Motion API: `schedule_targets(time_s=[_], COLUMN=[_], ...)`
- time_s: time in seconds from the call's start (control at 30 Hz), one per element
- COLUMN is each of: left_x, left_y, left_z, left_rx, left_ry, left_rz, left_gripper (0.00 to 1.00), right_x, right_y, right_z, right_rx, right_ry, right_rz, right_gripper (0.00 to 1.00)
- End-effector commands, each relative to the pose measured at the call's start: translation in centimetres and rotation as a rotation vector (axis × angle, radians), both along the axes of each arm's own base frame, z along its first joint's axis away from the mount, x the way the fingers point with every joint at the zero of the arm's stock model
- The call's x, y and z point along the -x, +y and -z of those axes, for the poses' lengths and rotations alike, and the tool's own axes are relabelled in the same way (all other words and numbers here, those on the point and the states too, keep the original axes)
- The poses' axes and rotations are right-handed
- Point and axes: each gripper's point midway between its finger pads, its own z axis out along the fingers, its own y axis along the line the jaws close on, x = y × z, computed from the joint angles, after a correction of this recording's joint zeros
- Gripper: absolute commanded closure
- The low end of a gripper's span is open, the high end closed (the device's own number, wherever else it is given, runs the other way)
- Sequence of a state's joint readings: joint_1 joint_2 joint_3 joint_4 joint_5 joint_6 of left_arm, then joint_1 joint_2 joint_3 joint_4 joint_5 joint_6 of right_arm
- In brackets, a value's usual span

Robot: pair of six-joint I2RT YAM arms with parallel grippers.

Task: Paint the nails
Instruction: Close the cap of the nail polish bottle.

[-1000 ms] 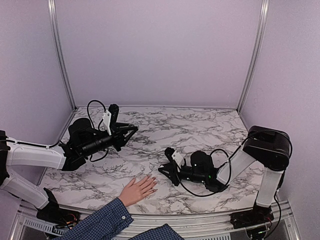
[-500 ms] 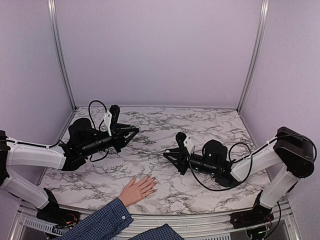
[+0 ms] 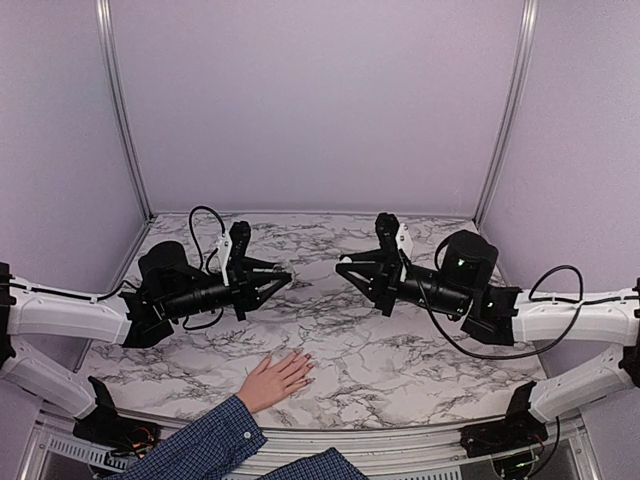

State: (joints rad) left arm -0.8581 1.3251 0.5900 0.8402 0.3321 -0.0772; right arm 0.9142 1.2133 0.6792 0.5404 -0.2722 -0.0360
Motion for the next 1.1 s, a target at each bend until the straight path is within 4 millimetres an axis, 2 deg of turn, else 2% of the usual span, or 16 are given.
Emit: schedule_targets(time_s=[0.0,0.23,0.33,0.43,0.6,0.83,1.07], left_x=[3.2,7.3,8.4,9.3,9.8,10.3,10.2], left_y=[-0.4,-0.7,-0.8,-1.0,-1.3,-2.0,-3.0], left_z=[-4.1,-5.6,-5.9,-6.0,-6.1,-6.0,-5.3], left_rx=[0.07,0.09,0.097,0.1,0.102,0.099,0.082], left_ry=[-0.15,-0.266,-0.281,-0.29,-0.297,-0.299,-0.288], left_rz=[0.099,0.221,0.261,0.288,0.295,0.31,0.334], left_gripper=[1.0,1.0,1.0,1.0,1.0,1.0,1.0], right_x=[2.8,7.5,9.3,10.4,11.1,11.3,11.2], right_y=[0.0,0.9,1.6,2.2,2.7,3.8,4.0], right_z=[-3.2,-7.6,-8.8,-9.2,-9.7,-8.9,-8.5], right_rx=[0.032,0.067,0.089,0.12,0.139,0.17,0.174], right_ry=[-0.009,-0.085,-0.11,-0.114,-0.129,-0.12,-0.114], right_rz=[-0.144,-0.301,-0.359,-0.401,-0.436,-0.454,-0.449], right_gripper=[1.0,1.0,1.0,1.0,1.0,1.0,1.0])
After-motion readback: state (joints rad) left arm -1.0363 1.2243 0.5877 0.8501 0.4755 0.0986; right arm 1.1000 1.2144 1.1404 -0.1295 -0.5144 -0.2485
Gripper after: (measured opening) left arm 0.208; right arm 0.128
